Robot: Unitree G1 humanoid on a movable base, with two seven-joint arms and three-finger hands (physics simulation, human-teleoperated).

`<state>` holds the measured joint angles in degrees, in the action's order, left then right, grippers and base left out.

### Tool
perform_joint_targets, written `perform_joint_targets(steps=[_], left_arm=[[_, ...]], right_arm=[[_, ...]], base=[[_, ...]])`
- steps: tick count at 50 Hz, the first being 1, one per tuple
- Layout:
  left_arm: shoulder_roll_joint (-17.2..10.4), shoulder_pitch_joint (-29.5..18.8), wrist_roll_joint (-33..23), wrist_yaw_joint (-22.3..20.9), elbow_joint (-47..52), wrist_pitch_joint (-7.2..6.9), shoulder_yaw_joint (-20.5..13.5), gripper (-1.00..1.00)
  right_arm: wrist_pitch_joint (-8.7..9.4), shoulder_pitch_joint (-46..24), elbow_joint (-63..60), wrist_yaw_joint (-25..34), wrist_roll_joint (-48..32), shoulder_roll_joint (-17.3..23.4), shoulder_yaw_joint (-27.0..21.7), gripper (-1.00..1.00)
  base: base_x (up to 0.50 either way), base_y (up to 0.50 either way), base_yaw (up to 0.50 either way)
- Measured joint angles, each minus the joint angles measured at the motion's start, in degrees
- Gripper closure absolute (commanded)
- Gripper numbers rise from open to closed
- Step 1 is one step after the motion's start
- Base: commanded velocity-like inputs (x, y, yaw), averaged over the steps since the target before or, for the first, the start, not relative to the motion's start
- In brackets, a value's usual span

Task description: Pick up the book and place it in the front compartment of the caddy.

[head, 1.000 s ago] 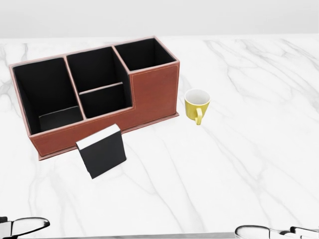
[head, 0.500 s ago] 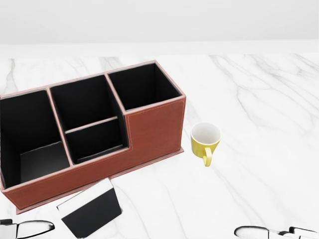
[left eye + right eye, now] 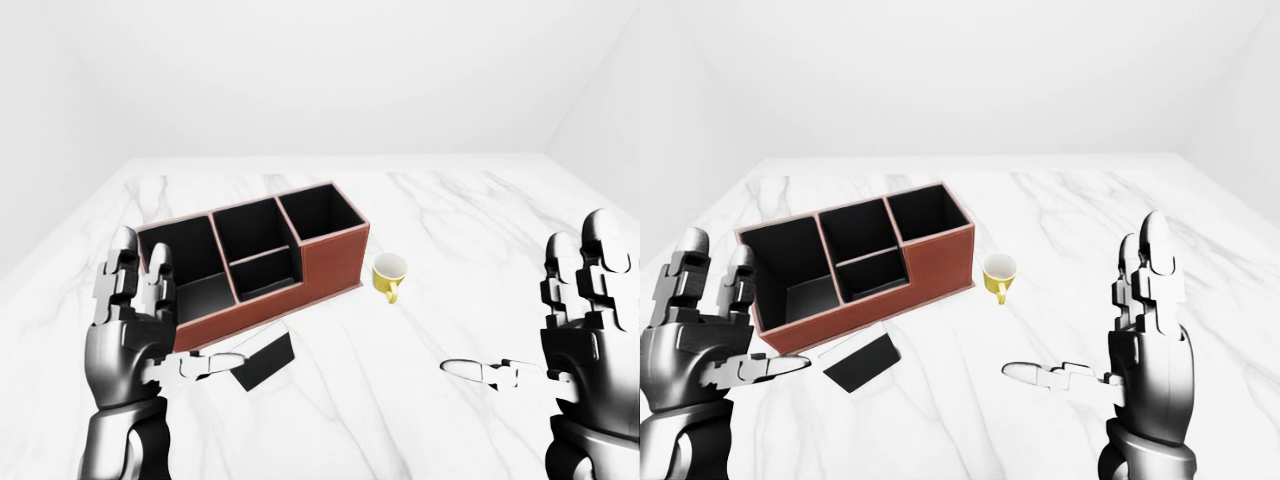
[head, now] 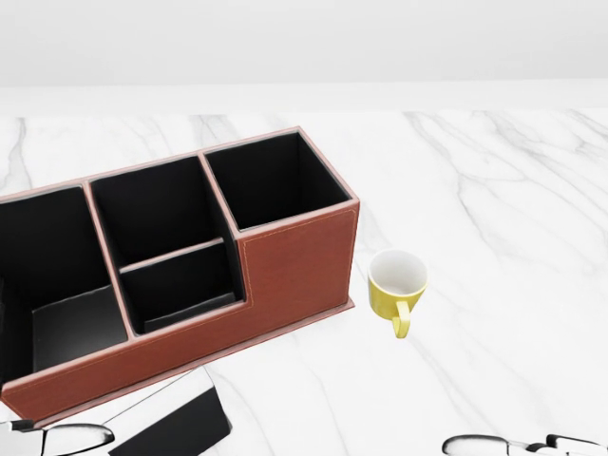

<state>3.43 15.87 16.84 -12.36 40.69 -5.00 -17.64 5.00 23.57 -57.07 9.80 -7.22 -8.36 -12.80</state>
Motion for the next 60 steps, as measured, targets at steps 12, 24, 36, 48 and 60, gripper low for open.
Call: perform_joint_targets(steps=[12,24,36,48,60], left_arm=[[0.0,0.3,-0.2,-0.3,-0.3,0.00,0.2,-1.00],[0.1,0.4,-0.2,-0.5,-0.6,0.00,0.0,-1.00],[0.2,0.5,-0.2,-0.6,-0.6,0.00,0.0,-1.00],[0.2,0.6,-0.1,-0.6,-0.7,0.00,-0.1,-1.00],[0.1,0.4,-0.1,-0.6,-0.7,0.00,-0.1,-1.00]], right_arm=[[0.00,0.2,0.3,0.0,0.1,0.1,0.3,-1.00],[0.00,0.3,0.5,-0.1,0.5,0.2,0.5,-1.00],[0.00,0.3,0.8,-0.4,0.8,0.3,0.5,-1.00],[0.00,0.3,0.8,-0.5,1.1,0.3,0.6,-1.00],[0.00,0.2,1.0,-0.5,1.2,0.4,0.5,-1.00]], base=[[0.47,-0.15,0.00],[0.22,-0.35,0.00],[0.15,-0.05,0.00],[0.15,-0.08,0.00],[0.35,-0.38,0.00]])
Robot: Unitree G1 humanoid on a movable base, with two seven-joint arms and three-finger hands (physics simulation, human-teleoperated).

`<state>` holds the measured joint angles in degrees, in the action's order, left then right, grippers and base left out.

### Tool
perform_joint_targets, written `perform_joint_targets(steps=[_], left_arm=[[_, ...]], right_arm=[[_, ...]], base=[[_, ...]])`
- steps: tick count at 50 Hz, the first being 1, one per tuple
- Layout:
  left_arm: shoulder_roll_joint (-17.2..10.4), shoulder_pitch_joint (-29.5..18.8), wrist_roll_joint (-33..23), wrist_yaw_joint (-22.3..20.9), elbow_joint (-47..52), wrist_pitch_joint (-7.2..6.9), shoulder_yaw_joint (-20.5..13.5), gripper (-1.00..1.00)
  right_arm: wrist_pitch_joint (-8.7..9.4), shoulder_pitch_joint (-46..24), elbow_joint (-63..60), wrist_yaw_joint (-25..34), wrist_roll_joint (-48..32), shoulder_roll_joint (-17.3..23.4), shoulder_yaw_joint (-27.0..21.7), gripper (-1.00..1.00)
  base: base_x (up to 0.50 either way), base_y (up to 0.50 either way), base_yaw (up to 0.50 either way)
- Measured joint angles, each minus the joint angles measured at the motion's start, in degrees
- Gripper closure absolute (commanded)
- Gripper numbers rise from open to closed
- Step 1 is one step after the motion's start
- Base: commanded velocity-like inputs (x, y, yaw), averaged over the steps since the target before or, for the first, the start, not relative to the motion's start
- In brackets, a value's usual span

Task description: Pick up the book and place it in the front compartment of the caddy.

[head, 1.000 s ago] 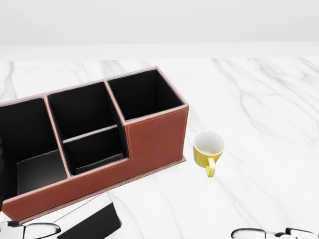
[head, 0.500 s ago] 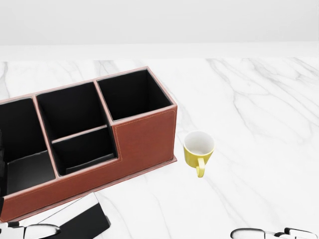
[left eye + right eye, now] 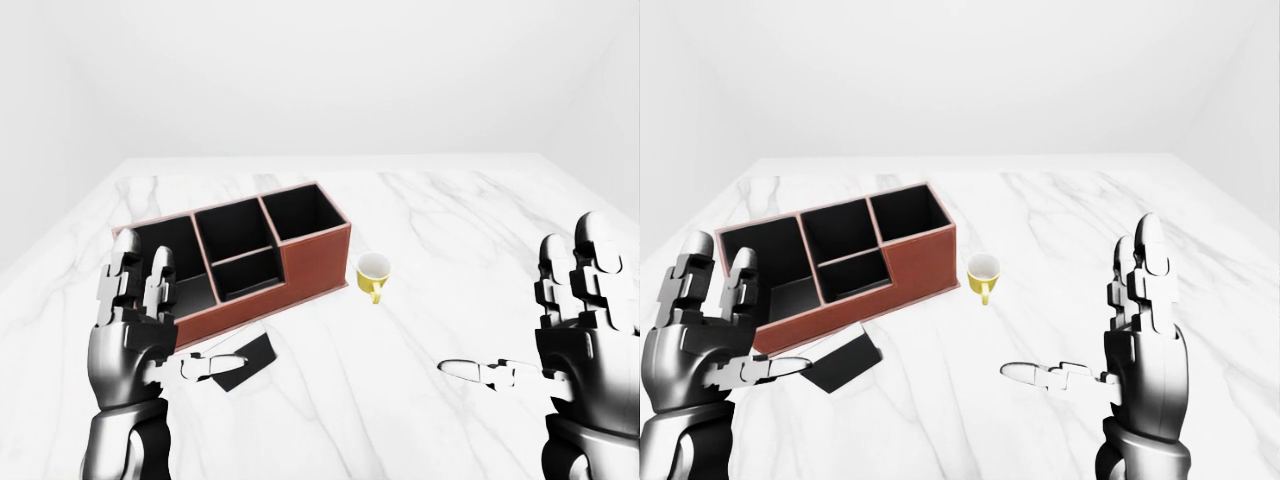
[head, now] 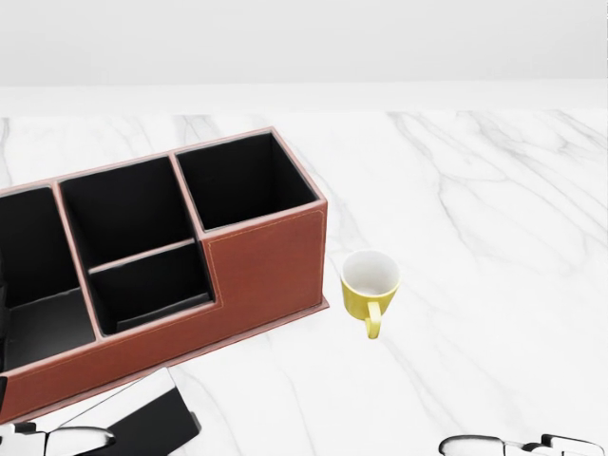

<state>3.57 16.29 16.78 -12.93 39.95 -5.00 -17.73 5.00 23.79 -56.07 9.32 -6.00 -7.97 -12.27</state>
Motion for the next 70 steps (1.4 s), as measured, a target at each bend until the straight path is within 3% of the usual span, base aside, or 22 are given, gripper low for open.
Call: perform_joint_targets(steps=[12,17,21,30,31,46,70], left_arm=[[0.1,-0.3,-1.5,1.2,0.1,0.02,0.9,-1.00],[0.1,-0.3,-4.3,2.4,-0.4,0.69,2.4,-1.00],[-0.1,-0.1,-8.7,3.9,-1.4,2.47,4.2,-1.00],[-1.0,0.4,-23.9,10.6,-7.5,9.70,8.7,-1.00],[-1.1,0.2,-25.5,11.5,-8.4,10.00,9.0,-1.00],[-2.9,1.7,-47.1,25.8,-19.5,10.00,13.1,-1.00],[-5.4,0.6,-66.4,42.9,-33.3,10.00,17.5,-1.00]], right_arm=[[0.00,0.0,-0.2,0.0,0.1,0.0,-0.1,-1.00],[0.00,0.0,-0.3,0.0,0.1,-0.1,-0.2,-1.00],[0.00,0.0,-0.4,0.1,0.2,-0.2,-0.4,-1.00],[0.00,-0.1,-0.2,0.0,-0.1,-0.2,-0.2,-1.00],[0.00,-0.1,-0.2,0.0,-0.3,-0.1,-0.1,-1.00],[0.00,0.0,0.3,-0.9,-1.8,0.3,0.8,-1.00],[0.00,0.4,0.5,-1.5,-3.1,0.8,2.1,-1.00]], base=[[0.13,-0.03,0.00],[0.00,0.00,0.00],[0.00,0.00,0.00],[0.00,0.00,0.00],[0.00,0.00,0.00],[0.00,0.00,0.00],[0.00,0.00,0.00]])
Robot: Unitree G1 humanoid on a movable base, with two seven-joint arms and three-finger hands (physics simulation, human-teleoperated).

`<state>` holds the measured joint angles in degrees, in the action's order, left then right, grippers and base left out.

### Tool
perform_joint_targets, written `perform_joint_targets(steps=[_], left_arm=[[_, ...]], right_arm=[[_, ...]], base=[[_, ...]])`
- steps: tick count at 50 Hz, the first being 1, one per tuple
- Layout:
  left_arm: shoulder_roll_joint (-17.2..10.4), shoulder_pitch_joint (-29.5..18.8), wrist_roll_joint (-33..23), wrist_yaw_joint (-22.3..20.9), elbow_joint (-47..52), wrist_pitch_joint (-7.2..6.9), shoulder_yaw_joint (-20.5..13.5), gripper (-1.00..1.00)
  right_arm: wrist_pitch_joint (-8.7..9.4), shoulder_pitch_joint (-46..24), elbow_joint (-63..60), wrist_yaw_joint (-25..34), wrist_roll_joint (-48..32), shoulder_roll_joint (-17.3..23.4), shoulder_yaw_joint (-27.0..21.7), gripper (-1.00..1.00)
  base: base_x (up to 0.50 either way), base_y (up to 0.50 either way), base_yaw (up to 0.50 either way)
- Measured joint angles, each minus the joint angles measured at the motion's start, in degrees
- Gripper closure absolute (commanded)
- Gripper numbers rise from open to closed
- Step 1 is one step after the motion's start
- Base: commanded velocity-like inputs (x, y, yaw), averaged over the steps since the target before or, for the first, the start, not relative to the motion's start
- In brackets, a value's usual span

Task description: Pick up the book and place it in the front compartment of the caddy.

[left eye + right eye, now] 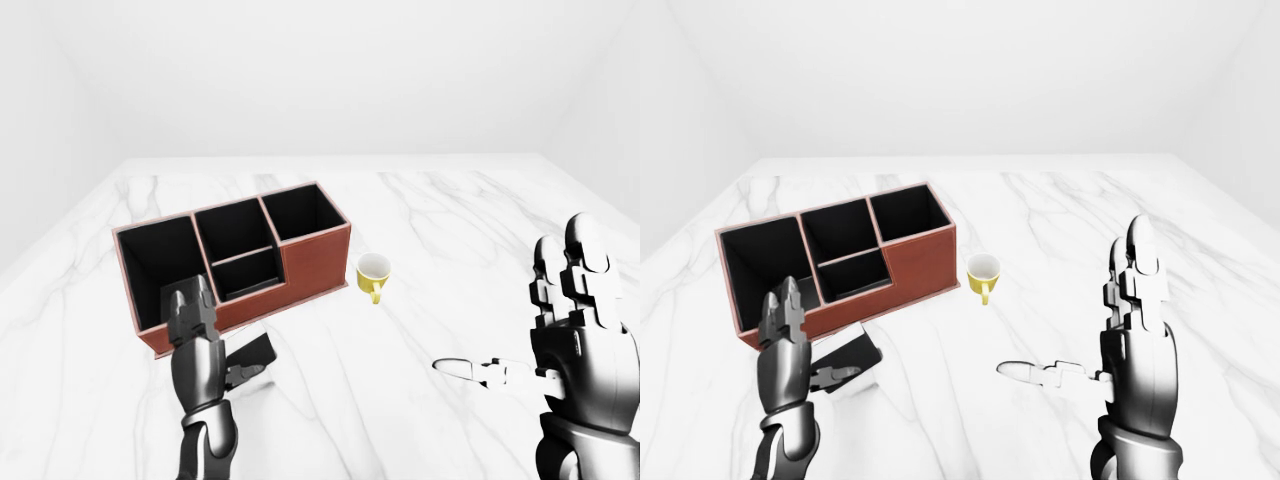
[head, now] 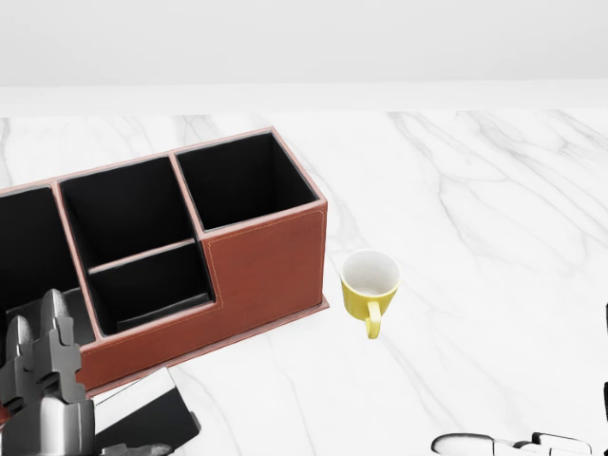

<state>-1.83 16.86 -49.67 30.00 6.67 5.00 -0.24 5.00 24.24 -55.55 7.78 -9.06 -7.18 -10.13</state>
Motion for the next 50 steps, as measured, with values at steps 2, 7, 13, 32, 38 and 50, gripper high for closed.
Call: perform_joint_targets(steps=[2,7,13,32,38,50], left_arm=[[-0.2,-0.5,-1.5,0.0,-1.2,0.00,0.4,-1.00],[-0.9,-2.1,-5.1,0.0,-4.6,0.00,1.7,-1.00],[-1.6,-4.4,-8.7,0.0,-9.6,0.00,3.0,-1.00],[-4.3,-11.3,-13.4,0.0,-18.3,0.00,2.6,-1.00],[-4.8,-13.1,-13.8,0.0,-20.3,0.00,2.2,-1.00],[-5.8,-13.6,-15.7,0.0,-21.0,0.00,3.1,1.00]], right_arm=[[0.00,0.0,0.0,0.0,0.0,0.0,0.0,-1.00],[0.00,0.1,-0.1,0.1,0.0,0.0,-0.1,-1.00],[0.00,0.2,-0.2,0.2,0.1,-0.1,-0.2,-1.00],[0.00,0.1,-0.4,0.5,-0.1,-0.2,-0.3,-1.00],[0.00,0.1,-0.4,0.5,-0.1,-0.1,-0.2,-1.00],[0.00,0.0,-0.2,0.3,-0.3,0.1,0.1,-1.00]], base=[[0.00,0.00,0.00],[0.00,0.00,0.00],[0.00,0.00,0.00],[0.00,0.00,0.00],[0.00,0.00,0.00],[0.00,0.00,0.00]])
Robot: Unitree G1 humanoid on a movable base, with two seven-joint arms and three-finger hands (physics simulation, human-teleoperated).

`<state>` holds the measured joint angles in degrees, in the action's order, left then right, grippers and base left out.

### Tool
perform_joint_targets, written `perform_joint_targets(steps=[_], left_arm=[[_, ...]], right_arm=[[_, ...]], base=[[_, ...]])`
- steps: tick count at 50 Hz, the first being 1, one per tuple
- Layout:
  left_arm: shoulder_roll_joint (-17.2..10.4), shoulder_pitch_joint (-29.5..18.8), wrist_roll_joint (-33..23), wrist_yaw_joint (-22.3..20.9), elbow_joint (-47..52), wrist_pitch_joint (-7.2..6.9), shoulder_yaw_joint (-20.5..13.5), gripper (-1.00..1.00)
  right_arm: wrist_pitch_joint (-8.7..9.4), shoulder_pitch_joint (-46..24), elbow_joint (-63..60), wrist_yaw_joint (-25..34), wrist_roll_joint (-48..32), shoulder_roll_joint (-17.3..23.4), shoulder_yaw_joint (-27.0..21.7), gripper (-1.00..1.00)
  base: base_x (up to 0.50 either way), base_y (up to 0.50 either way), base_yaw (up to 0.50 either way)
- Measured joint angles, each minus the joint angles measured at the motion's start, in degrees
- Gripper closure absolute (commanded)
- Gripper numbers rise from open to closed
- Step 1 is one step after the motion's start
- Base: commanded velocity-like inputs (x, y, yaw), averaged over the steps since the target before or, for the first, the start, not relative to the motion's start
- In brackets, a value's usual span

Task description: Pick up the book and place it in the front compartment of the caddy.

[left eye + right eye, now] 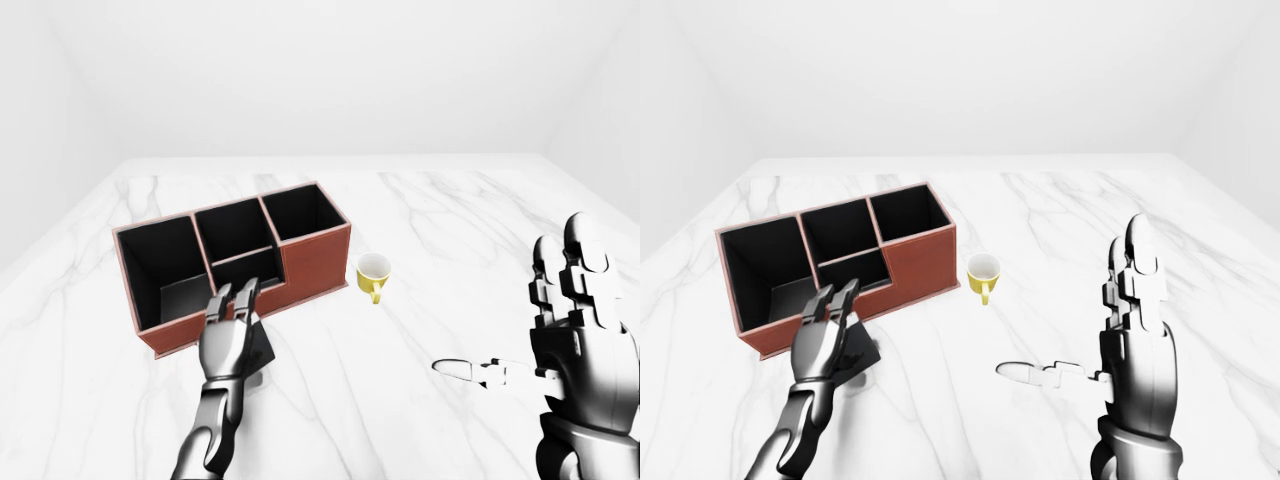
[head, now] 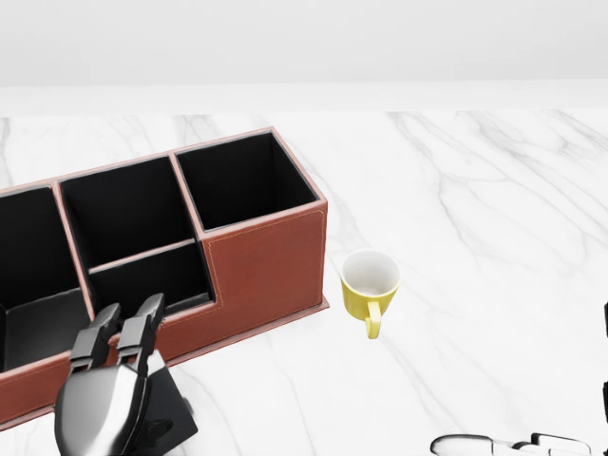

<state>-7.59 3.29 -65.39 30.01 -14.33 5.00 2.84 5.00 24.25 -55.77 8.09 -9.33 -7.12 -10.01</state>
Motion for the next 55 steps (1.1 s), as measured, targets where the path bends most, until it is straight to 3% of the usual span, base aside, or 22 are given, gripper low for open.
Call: perform_joint_targets(steps=[28,44,55], left_arm=[[0.1,4.1,-6.4,0.0,5.9,0.00,5.1,1.00],[0.3,3.2,-7.4,0.0,5.0,0.00,4.2,1.00],[1.0,5.6,-7.4,0.0,8.1,0.00,4.2,1.00]], right_arm=[[0.00,-0.2,0.5,-0.2,0.0,0.2,0.1,-1.00],[0.00,-0.3,0.7,-0.3,0.0,0.3,0.2,-1.00],[0.00,-0.4,0.8,-0.4,0.0,0.4,0.3,-1.00]], base=[[0.00,0.00,0.00],[0.00,0.00,0.00],[0.00,0.00,0.00]])
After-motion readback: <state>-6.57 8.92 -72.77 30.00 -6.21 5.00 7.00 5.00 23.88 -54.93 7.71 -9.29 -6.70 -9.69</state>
